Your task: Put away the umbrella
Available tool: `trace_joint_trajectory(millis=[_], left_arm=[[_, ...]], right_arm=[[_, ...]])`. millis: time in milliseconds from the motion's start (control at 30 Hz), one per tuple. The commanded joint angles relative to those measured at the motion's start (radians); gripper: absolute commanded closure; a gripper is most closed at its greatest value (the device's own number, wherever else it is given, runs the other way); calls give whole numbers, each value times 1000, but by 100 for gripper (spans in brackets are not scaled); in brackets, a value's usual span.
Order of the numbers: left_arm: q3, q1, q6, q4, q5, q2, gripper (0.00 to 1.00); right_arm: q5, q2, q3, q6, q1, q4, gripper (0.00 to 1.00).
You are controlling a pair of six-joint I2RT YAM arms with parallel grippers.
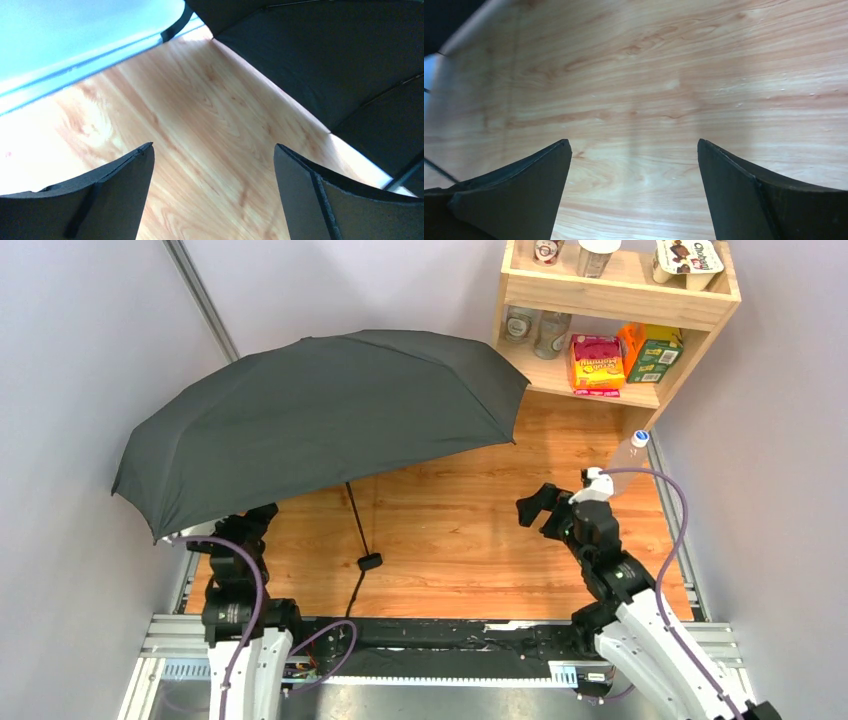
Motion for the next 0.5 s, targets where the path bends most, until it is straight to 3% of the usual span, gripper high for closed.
trace_joint_trajectory(millis=[0, 67, 200, 333, 400, 467], left_arm=[[145, 4, -210, -442, -8, -52, 2], [144, 4, -99, -357, 148, -107, 2], [184, -3, -11, -335, 317, -109, 2], [173, -3, 33, -297, 473, -104, 4], [170, -3, 58, -295, 552, -87, 5], [183, -4, 59, -304, 595, -66, 5]], right_arm=[[-84, -128, -62, 161, 0, 59, 0], [-318, -160, -129, 83, 3, 229, 0], [-410, 11, -121, 145, 125, 446, 0], [-251, 241, -95, 119, 413, 757, 0], [-107, 405, -8, 66, 559, 834, 0], [-66, 597, 119, 38, 647, 869, 0]])
